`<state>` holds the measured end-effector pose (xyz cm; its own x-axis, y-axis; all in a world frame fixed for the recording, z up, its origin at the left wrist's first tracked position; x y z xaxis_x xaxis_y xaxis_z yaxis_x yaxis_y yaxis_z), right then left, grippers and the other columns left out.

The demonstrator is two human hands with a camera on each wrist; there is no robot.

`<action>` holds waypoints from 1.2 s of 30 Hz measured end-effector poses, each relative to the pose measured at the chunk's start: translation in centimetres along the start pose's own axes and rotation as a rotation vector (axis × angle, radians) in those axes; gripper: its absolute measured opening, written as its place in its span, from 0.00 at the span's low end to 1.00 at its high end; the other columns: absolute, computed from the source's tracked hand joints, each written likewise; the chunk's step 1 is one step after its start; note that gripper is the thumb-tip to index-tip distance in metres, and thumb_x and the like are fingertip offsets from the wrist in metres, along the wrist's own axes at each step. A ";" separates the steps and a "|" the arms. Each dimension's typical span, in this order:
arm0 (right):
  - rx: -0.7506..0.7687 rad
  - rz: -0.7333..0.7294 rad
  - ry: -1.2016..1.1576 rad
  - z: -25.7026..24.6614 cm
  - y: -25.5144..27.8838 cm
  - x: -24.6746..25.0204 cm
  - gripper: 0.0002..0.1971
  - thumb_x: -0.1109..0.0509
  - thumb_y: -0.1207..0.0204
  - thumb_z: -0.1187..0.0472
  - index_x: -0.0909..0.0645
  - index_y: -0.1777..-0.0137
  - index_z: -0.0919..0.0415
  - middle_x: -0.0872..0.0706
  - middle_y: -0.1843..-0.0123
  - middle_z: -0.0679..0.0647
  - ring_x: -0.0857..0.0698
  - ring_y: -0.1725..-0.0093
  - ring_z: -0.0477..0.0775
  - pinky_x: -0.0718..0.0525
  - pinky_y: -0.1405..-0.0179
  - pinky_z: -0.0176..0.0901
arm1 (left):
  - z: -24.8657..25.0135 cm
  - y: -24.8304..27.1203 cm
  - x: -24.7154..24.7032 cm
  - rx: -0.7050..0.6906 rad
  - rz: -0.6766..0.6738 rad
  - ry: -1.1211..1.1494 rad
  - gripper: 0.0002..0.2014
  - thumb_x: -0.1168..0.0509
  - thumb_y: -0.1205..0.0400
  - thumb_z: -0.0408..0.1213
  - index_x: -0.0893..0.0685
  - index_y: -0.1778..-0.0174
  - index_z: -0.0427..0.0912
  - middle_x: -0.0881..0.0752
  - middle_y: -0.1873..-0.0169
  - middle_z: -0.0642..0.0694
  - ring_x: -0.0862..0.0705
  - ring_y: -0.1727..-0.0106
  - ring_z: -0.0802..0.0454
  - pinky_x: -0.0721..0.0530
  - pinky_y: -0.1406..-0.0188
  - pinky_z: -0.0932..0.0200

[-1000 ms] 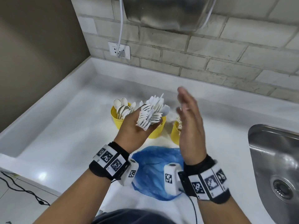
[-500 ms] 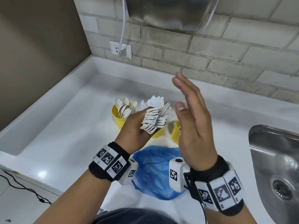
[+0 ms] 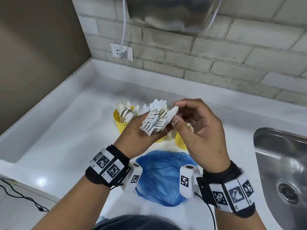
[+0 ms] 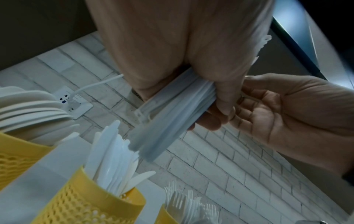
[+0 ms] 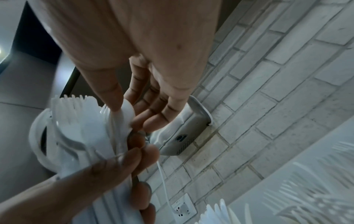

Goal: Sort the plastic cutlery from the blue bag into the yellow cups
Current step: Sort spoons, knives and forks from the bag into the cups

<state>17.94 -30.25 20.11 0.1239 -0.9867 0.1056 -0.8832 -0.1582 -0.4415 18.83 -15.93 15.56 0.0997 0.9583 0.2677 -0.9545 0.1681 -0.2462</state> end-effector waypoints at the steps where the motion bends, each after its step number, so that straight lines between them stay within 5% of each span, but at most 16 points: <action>1: -0.012 0.007 -0.019 0.3 0.0 0.1 0.17 0.26 0.20 0.74 0.16 0.40 0.53 0.13 0.43 0.58 0.13 0.51 0.56 0.15 0.47 0.46 | 0.1 0.0 0.0 -0.002 0.000 0.015 0.13 0.25 0.20 0.32 0.14 0.47 0.55 0.10 0.58 0.70 0.12 0.53 0.69 0.21 0.52 0.77; 5: -0.063 0.059 -0.096 1.1 -0.1 0.4 0.13 0.26 0.21 0.72 0.16 0.42 0.56 0.11 0.45 0.59 0.13 0.49 0.63 0.12 0.43 0.62 | 0.0 0.2 0.2 0.004 0.016 0.055 0.14 0.25 0.20 0.30 0.12 0.40 0.46 0.10 0.55 0.72 0.12 0.49 0.71 0.21 0.49 0.78; 10: -0.136 0.093 -0.136 1.9 -0.2 0.4 0.11 0.26 0.22 0.71 0.18 0.42 0.60 0.12 0.49 0.64 0.13 0.53 0.60 0.13 0.45 0.76 | -0.2 0.2 0.4 0.001 0.026 0.031 0.16 0.24 0.20 0.31 0.13 0.37 0.43 0.11 0.54 0.75 0.14 0.48 0.74 0.23 0.49 0.80; 12: -0.154 0.073 -0.130 1.9 -0.2 0.2 0.12 0.27 0.21 0.73 0.19 0.40 0.62 0.13 0.47 0.66 0.14 0.52 0.58 0.12 0.47 0.73 | -0.4 0.2 0.4 0.000 0.030 0.035 0.16 0.24 0.20 0.31 0.13 0.36 0.41 0.11 0.54 0.74 0.13 0.48 0.73 0.22 0.49 0.79; 15: -0.099 0.115 -0.030 1.0 -0.2 0.6 0.15 0.26 0.22 0.71 0.19 0.41 0.54 0.17 0.38 0.59 0.14 0.50 0.53 0.12 0.49 0.54 | -0.3 0.2 0.4 0.000 0.025 0.046 0.15 0.26 0.19 0.28 0.13 0.37 0.40 0.10 0.54 0.73 0.12 0.50 0.72 0.21 0.51 0.79; 18: 0.013 0.177 0.112 -0.3 -0.2 1.2 0.13 0.24 0.25 0.69 0.17 0.47 0.51 0.25 0.41 0.54 0.16 0.53 0.55 0.16 0.50 0.44 | -0.3 0.3 0.5 -0.001 0.023 0.068 0.13 0.27 0.18 0.25 0.13 0.39 0.36 0.10 0.57 0.73 0.12 0.50 0.73 0.21 0.51 0.79; 26: 0.008 0.158 0.137 -1.0 -0.5 1.4 0.14 0.28 0.20 0.66 0.14 0.39 0.51 0.26 0.44 0.52 0.18 0.53 0.41 0.18 0.50 0.37 | -0.8 0.6 0.3 0.048 -0.006 0.054 0.09 0.27 0.17 0.30 0.10 0.42 0.38 0.06 0.54 0.59 0.08 0.52 0.61 0.18 0.51 0.74; 31: -0.010 0.045 0.216 -0.4 -1.0 1.2 0.08 0.25 0.21 0.65 0.10 0.45 0.54 0.17 0.47 0.54 0.14 0.48 0.54 0.15 0.48 0.46 | -0.7 0.6 -0.4 0.062 -0.080 0.004 0.09 0.27 0.18 0.27 0.10 0.47 0.45 0.07 0.60 0.64 0.10 0.57 0.65 0.19 0.58 0.77; 36: -0.044 -0.027 0.164 0.6 -1.1 0.9 0.04 0.27 0.23 0.68 0.13 0.54 0.59 0.14 0.54 0.53 0.14 0.55 0.54 0.16 0.52 0.48 | -1.1 0.5 -0.2 0.046 -0.114 -0.033 0.15 0.28 0.19 0.23 0.11 0.42 0.46 0.06 0.52 0.54 0.09 0.49 0.58 0.15 0.46 0.67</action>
<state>19.32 -30.97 20.14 0.0756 -0.9618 0.2631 -0.8997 -0.1795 -0.3978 18.59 -15.76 14.40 0.1995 0.9254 0.3223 -0.9496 0.2637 -0.1694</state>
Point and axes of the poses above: each hand's wrist, its own y-axis away from the middle knuckle, its own x-axis out of the back of the hand, z = x × y, the point moved 10 cm from there along -y, towards the middle knuckle
